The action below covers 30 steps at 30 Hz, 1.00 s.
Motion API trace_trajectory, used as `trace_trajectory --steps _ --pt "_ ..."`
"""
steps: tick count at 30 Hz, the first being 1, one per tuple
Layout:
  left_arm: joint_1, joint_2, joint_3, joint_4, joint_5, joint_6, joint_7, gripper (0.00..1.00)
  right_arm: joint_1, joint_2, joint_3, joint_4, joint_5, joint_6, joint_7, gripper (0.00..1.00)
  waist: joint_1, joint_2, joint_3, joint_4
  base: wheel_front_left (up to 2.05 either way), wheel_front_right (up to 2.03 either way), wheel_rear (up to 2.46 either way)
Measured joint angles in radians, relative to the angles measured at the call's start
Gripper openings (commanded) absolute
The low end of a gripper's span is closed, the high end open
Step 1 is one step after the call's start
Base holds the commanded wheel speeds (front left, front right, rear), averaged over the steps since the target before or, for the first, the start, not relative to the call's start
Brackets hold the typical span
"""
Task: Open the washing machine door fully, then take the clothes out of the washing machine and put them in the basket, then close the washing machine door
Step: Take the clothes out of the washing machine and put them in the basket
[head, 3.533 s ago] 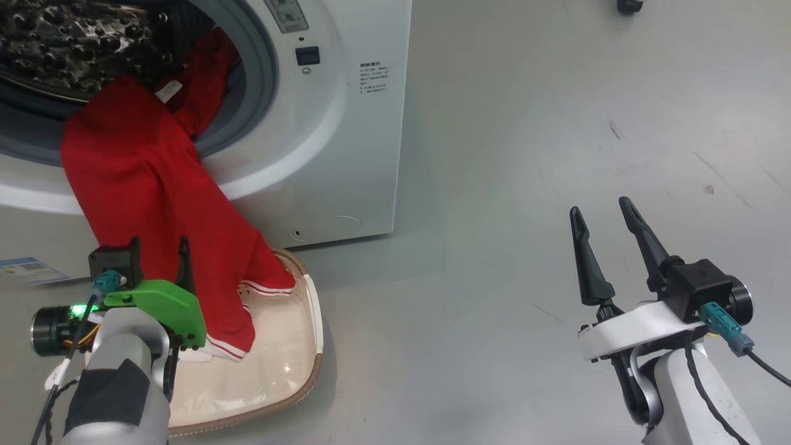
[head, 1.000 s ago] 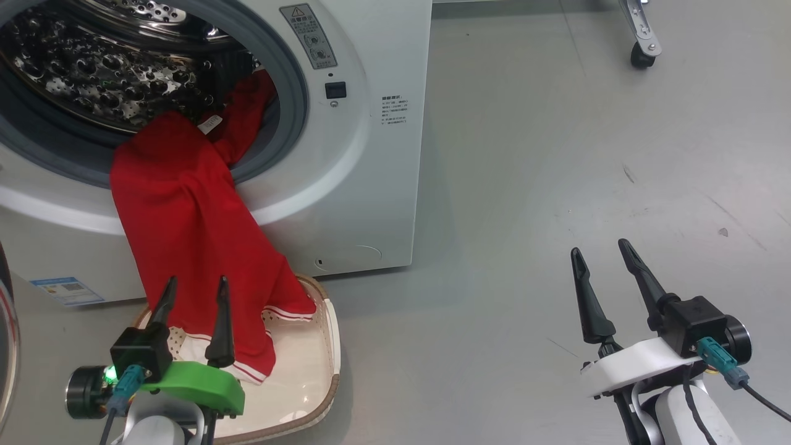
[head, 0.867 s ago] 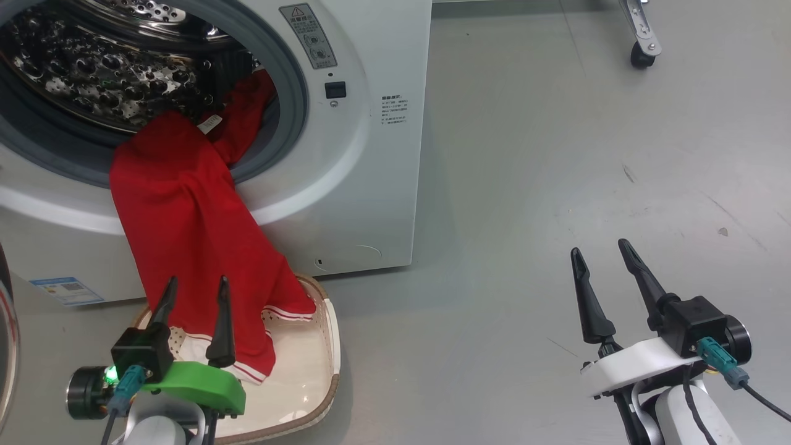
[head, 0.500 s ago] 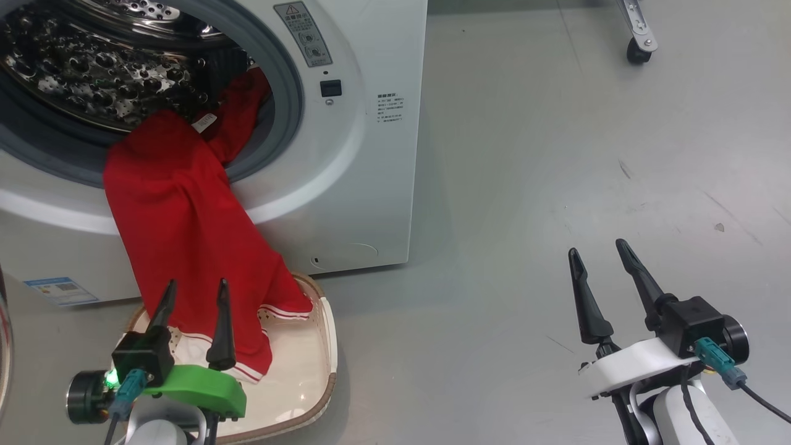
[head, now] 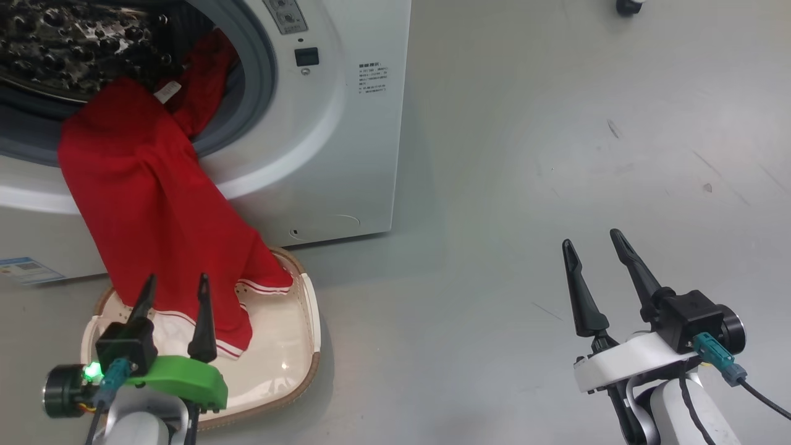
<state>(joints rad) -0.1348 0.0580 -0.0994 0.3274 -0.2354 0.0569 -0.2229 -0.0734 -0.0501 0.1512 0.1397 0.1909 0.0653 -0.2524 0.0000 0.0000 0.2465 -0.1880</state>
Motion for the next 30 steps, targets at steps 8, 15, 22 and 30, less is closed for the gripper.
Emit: trace_trajectory --steps 8,15,22,30 --pt "-0.086 0.034 0.026 0.009 0.007 0.004 0.060 1.00 -0.028 0.002 0.014 -0.011 0.001 0.004 0.000 1.00 0.0000 0.0000 0.078 -0.035 0.00 0.00 0.00" --pt "-0.209 0.082 0.054 0.064 0.009 0.018 0.162 1.00 -0.051 0.003 0.027 -0.015 0.010 0.006 0.000 1.00 0.0000 0.0000 0.154 -0.085 0.00 0.00 0.00" --pt "-0.327 0.106 0.094 0.121 0.000 0.028 0.241 1.00 -0.084 0.005 0.045 -0.018 0.025 0.013 0.000 1.00 0.0000 0.0000 0.214 -0.132 0.00 0.00 0.00" --pt "-0.432 0.144 0.164 0.204 -0.023 0.044 0.303 1.00 -0.113 0.007 0.052 -0.020 0.054 0.013 0.000 1.00 0.0000 0.0000 0.272 -0.179 0.00 0.00 0.00"
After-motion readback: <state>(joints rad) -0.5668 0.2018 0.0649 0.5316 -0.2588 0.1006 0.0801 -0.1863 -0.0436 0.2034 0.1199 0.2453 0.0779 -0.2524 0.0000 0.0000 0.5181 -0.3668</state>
